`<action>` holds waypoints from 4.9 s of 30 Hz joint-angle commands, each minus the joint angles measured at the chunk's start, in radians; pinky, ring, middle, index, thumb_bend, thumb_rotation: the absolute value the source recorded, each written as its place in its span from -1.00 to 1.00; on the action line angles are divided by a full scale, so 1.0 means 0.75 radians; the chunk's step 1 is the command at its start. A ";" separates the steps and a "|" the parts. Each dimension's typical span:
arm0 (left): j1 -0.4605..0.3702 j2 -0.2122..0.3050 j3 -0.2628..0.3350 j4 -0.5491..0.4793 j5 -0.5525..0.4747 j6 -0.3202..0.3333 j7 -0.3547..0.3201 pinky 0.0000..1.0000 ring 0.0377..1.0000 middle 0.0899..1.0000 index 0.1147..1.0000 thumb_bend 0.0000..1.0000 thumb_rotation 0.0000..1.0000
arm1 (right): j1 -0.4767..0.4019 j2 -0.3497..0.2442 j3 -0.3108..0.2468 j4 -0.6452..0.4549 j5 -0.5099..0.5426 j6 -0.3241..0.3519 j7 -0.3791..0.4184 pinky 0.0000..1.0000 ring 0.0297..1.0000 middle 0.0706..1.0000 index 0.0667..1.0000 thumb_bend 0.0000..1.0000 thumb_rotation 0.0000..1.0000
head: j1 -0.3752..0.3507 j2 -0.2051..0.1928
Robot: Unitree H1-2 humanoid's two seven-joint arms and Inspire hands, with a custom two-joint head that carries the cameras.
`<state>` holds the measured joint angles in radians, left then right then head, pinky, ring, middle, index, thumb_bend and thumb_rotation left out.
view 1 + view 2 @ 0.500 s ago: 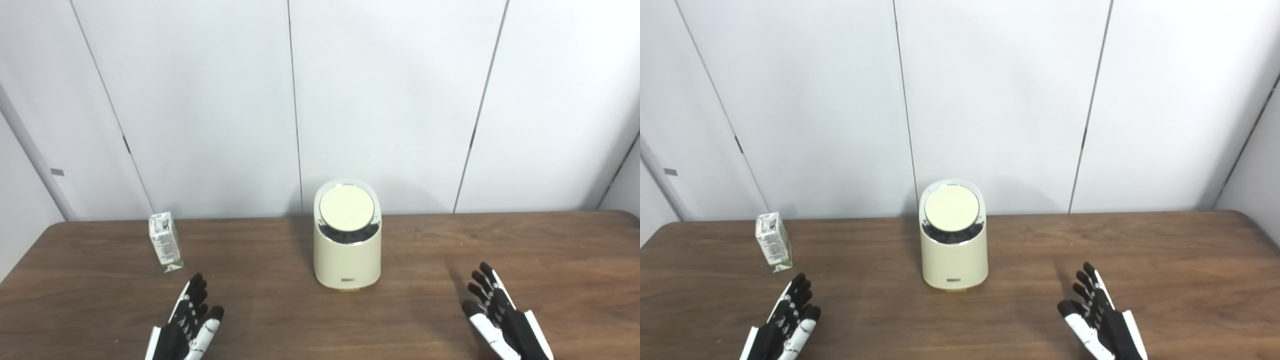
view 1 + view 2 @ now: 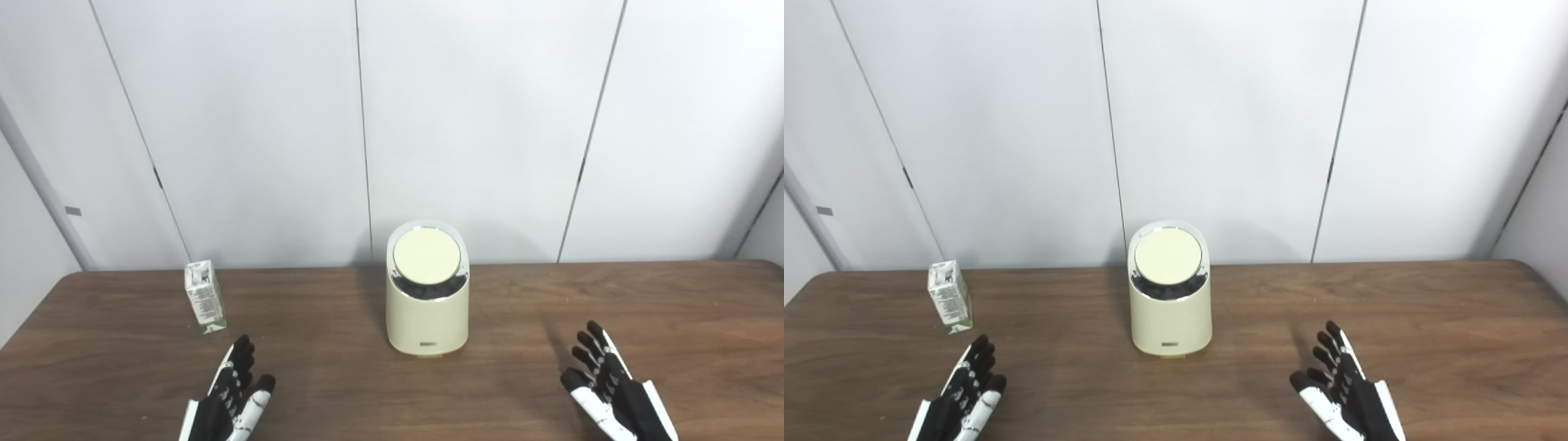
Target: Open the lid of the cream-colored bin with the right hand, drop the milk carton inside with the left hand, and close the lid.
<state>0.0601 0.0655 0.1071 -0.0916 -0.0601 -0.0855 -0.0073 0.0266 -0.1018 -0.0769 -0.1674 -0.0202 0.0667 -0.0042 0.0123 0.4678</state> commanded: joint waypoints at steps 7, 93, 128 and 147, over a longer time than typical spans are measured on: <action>0.000 0.005 -0.009 -0.007 0.045 0.006 0.013 1.00 0.92 0.86 0.93 0.27 -0.05 | -0.041 -0.010 0.000 -0.066 -0.054 0.020 -0.013 0.74 0.83 0.84 0.86 0.60 0.03 | -0.011 0.038; -0.022 -0.028 -0.065 -0.011 0.112 0.029 0.040 1.00 0.92 0.83 0.92 0.43 0.05 | -1.007 -0.062 0.404 0.595 -0.696 0.182 -0.137 0.58 0.76 0.78 0.77 0.81 -0.37 | 0.030 0.173; -0.020 -0.024 -0.071 -0.024 0.102 0.043 0.024 1.00 0.92 0.85 0.95 0.41 0.04 | -0.864 0.154 -0.006 0.298 -0.095 0.496 -0.004 0.71 0.79 0.80 0.78 0.31 0.16 | 0.036 0.182; -0.016 -0.016 -0.067 -0.036 0.115 0.045 0.032 1.00 0.91 0.84 0.94 0.36 0.06 | -0.543 0.138 0.002 -0.049 0.023 0.535 -0.012 0.77 0.87 0.84 0.80 0.05 0.72 | 0.025 0.194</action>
<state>0.0482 0.0483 0.0608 -0.1021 0.0320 -0.0497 0.0250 -0.3654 0.0166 -0.0814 -0.1535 0.0072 0.4750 -0.0196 0.0307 0.6121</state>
